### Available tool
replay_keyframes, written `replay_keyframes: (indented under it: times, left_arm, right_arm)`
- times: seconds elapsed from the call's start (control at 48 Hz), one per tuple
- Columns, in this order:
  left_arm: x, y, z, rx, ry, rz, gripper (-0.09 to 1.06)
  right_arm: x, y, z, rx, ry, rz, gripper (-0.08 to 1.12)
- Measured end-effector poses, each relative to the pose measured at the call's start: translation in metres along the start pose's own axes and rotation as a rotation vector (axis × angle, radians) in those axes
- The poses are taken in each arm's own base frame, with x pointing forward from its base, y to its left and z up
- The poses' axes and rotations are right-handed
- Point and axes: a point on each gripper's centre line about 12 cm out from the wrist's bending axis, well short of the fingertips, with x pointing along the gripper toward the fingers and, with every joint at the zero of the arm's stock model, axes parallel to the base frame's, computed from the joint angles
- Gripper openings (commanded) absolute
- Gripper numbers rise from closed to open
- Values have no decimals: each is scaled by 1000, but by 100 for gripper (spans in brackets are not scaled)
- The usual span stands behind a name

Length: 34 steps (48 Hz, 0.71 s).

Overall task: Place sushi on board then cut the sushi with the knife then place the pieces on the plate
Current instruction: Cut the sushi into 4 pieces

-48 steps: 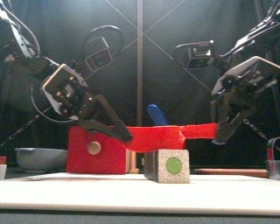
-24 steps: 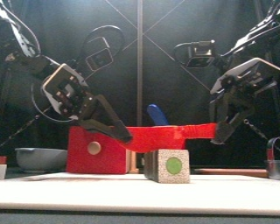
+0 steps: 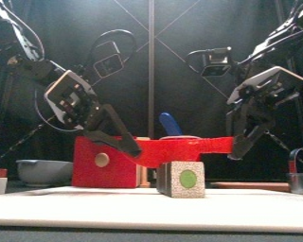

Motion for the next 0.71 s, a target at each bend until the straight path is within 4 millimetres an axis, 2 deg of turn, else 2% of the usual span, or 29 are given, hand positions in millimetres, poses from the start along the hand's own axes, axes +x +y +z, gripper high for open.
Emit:
replay_keyframes:
  times: [0.292,0.375,0.542,0.708]
  left_arm:
    - [12,0,-21,1,97,2,32]
    - [13,0,-22,4,106,2,32]
    - [11,0,-20,5,103,0,32]
    - [-1,0,-2,3,48,-1,32]
  right_arm:
    - [30,5,-9,18,59,18,36]
    - [33,7,-9,14,68,19,36]
    - [30,6,-4,13,63,14,36]
    - [7,1,6,-11,32,-12,36]
